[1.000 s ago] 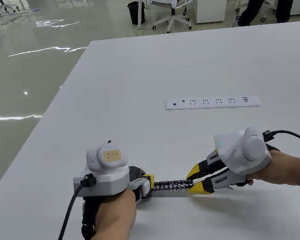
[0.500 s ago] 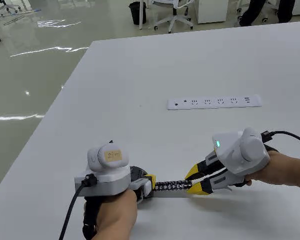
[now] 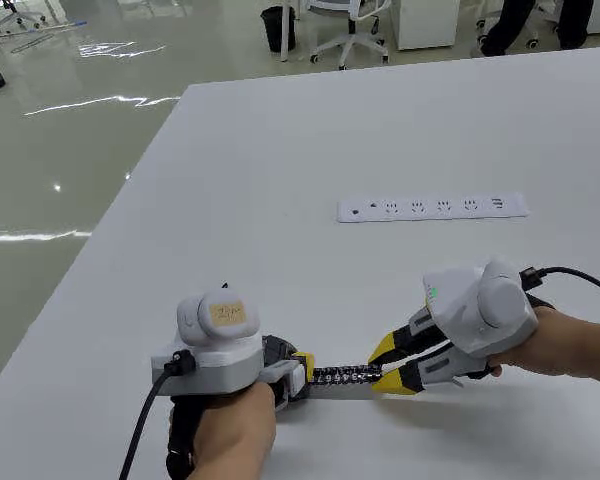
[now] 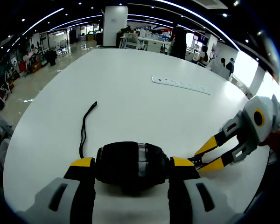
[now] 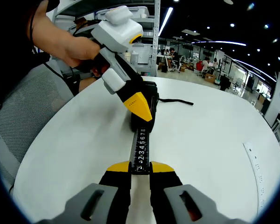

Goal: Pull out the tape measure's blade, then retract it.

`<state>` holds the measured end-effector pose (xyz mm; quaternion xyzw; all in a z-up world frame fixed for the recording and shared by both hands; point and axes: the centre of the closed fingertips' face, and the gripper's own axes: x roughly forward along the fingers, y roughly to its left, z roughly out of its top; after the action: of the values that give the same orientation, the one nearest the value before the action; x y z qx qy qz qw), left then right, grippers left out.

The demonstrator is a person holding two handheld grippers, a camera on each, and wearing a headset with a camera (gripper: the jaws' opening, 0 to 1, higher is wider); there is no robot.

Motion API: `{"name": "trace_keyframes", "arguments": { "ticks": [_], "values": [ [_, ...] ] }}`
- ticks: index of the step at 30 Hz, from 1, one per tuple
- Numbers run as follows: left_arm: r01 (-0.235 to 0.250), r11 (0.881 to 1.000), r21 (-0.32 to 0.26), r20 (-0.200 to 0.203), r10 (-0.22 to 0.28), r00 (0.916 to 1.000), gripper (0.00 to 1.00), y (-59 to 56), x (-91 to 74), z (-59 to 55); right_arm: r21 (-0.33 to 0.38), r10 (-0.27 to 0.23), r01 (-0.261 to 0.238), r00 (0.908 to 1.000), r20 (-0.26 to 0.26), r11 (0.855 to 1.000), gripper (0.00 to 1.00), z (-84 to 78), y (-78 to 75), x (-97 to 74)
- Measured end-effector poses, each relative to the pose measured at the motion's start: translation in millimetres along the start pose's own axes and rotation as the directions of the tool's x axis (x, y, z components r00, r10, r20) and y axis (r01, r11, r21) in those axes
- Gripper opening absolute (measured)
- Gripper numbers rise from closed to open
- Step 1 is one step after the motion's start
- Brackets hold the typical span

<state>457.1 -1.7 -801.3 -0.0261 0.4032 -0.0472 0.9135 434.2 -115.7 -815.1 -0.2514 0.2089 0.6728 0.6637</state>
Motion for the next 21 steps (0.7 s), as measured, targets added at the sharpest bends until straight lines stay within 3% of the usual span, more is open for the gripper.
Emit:
{"name": "trace_keyframes", "arguments": {
  "ticks": [21],
  "values": [
    [-0.002, 1.000, 0.003, -0.006, 0.003, 1.0000, 0.59, 0.2, -0.2, -0.9, 0.000, 0.002, -0.002, 1.0000, 0.007, 1.000, 0.14, 5.4, 0.0, 9.4]
  ]
}}
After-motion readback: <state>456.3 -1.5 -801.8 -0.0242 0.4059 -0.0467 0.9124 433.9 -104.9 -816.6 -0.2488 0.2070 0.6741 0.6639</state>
